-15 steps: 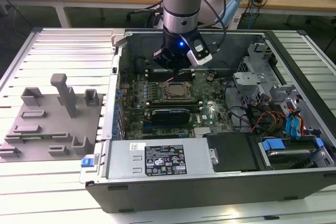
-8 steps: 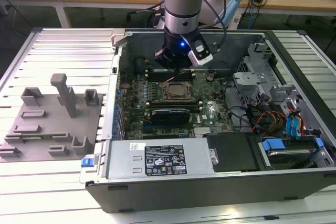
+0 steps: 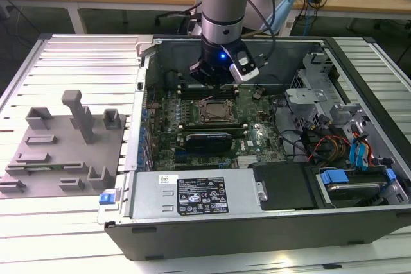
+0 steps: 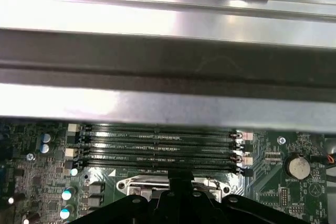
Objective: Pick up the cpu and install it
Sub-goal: 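Install the first cpu locking lever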
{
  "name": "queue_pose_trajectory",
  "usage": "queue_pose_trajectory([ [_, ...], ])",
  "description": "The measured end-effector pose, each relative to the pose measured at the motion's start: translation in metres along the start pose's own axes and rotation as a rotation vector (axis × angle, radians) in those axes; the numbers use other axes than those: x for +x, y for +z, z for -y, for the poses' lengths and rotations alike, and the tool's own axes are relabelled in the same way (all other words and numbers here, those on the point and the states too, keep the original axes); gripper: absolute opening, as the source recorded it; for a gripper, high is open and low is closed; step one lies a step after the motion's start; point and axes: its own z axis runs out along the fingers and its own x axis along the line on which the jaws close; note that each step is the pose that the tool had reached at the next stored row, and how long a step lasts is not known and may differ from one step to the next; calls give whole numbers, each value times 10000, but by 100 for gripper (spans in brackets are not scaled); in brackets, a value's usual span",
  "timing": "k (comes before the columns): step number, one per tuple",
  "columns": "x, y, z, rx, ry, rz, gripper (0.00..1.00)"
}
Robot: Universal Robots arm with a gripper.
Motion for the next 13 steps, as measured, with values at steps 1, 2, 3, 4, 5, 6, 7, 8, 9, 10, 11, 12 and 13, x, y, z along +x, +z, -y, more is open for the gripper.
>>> queue_pose_trajectory([
  [1, 0, 8, -14, 9, 2, 0, 11],
  [2, -1, 12, -19, 49, 38, 2, 11],
  [3, -1, 14, -19, 75, 114, 13, 11],
  [4, -1, 14, -19, 91, 160, 18, 11],
  [5, -1, 14, -19, 93, 171, 18, 11],
  [6, -1, 14, -19, 95, 176, 18, 11],
  [7, -1, 14, -19, 94, 178, 19, 11],
  [8, 0, 14, -19, 91, 180, 20, 11],
  [9, 2, 15, -20, 91, 185, 29, 11],
  [10, 5, 18, -19, 93, 200, 53, 11],
  [11, 5, 24, -19, 95, 223, 82, 11],
  [12, 5, 30, -18, 103, 265, 119, 11],
  [13, 5, 36, -17, 109, 309, 150, 11],
])
